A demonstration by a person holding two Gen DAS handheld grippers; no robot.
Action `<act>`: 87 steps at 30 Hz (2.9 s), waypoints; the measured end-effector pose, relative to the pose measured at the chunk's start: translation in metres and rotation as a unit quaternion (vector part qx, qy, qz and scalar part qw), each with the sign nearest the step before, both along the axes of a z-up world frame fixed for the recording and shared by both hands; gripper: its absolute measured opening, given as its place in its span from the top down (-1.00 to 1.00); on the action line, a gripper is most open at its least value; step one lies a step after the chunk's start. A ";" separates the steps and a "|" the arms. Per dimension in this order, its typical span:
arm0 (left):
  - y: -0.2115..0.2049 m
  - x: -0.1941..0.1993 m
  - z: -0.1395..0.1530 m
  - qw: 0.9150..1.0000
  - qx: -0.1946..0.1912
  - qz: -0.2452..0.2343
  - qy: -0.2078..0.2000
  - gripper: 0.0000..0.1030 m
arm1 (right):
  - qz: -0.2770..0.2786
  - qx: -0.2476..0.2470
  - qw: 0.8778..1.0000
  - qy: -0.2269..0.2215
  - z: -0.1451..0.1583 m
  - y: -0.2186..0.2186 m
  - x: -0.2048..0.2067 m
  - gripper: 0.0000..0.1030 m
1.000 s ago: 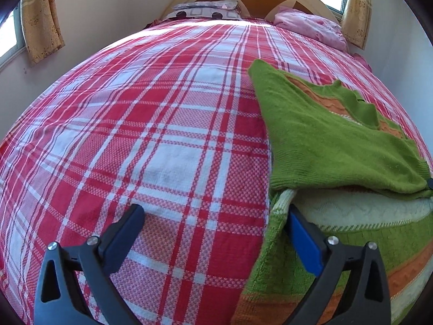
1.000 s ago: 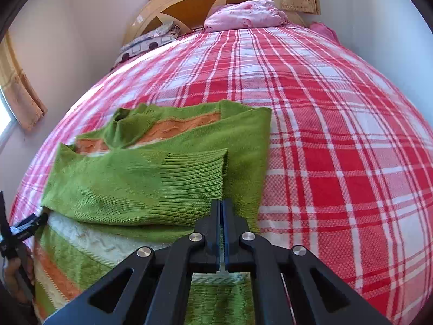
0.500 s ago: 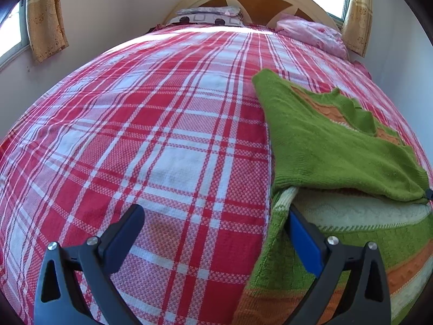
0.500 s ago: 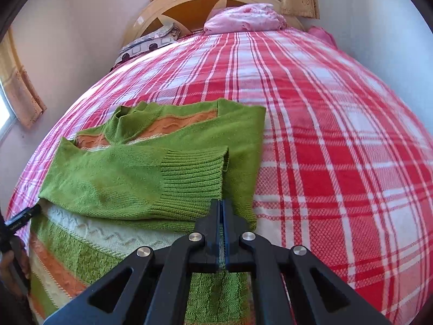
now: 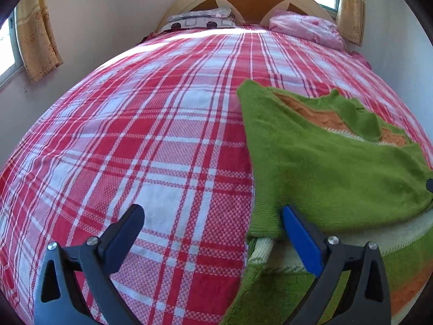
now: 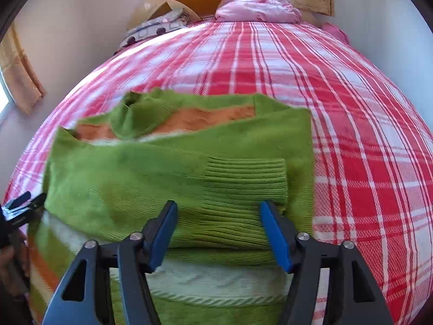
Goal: Fold small clothes
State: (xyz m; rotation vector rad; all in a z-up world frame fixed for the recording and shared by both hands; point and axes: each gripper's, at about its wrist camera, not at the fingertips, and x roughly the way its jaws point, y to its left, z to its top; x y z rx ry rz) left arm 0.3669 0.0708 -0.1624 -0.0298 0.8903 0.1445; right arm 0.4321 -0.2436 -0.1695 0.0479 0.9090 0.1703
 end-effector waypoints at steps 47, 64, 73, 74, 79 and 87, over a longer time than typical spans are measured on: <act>-0.014 -0.072 0.026 0.998 -0.014 -0.056 -0.029 -1.00 | 0.034 -0.041 0.998 -0.043 0.020 0.016 -0.110 -0.32; -0.026 -0.142 0.029 0.995 -0.030 -0.090 -0.037 -1.00 | 0.030 -0.025 0.999 -0.029 0.007 0.007 -0.185 -0.33; -0.037 -0.180 0.022 0.993 -0.017 -0.115 -0.022 -1.00 | 0.028 -0.022 0.999 -0.025 0.005 0.013 -0.216 -0.34; -0.038 -0.184 0.022 0.993 -0.017 -0.118 -0.020 -1.00 | 0.027 -0.022 0.999 -0.024 0.005 0.014 -0.218 -0.35; -0.039 -0.204 0.016 0.991 -0.022 -0.134 -0.002 -1.00 | 0.031 -0.028 0.999 -0.017 0.003 0.018 -0.238 -0.36; -0.036 -0.229 0.012 0.989 -0.025 -0.146 0.008 -1.00 | 0.027 -0.029 0.999 -0.013 -0.001 0.020 -0.270 -0.38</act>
